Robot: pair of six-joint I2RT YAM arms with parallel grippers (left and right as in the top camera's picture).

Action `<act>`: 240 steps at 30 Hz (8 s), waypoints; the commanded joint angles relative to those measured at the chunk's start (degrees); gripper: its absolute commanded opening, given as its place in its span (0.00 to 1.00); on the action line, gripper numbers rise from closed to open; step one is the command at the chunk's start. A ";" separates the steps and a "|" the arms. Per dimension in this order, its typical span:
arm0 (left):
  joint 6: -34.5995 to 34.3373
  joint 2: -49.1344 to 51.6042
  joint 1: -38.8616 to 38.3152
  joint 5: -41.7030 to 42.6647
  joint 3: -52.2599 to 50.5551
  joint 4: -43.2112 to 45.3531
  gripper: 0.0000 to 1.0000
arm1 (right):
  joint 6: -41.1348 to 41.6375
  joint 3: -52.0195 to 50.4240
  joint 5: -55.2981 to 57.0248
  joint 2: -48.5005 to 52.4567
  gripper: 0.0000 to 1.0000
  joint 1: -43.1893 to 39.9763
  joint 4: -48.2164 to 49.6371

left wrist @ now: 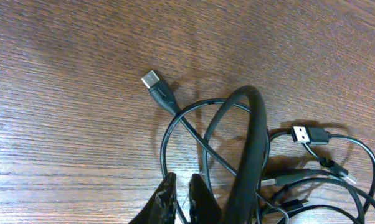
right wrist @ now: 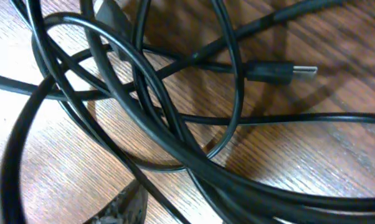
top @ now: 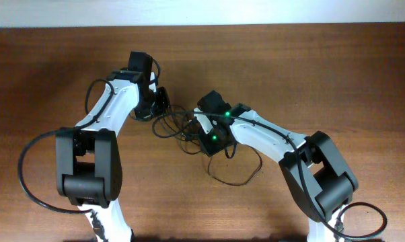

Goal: Untangle cables

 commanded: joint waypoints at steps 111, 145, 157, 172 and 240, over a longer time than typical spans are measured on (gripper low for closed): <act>0.09 -1.11 0.22 -0.39 -0.11 0.31 0.99 | 3.48 4.00 29.59 -7.91 0.98 -34.95 -4.39; 11.78 -1.11 0.13 9.29 -0.11 1.81 0.00 | 26.36 -16.17 -11.08 -4.83 0.98 -17.97 7.93; 22.01 -4.11 -6.36 4.42 12.63 -20.06 0.49 | 27.93 -20.06 -6.99 -4.83 0.98 -13.07 18.36; 19.98 -4.13 -20.15 -0.02 -10.67 -12.87 0.00 | 27.91 -20.17 -5.68 -4.83 0.99 -21.90 16.00; 12.87 -5.14 -13.46 -3.91 -10.88 2.75 0.02 | 27.93 -20.17 -5.75 -4.83 0.98 -21.90 15.82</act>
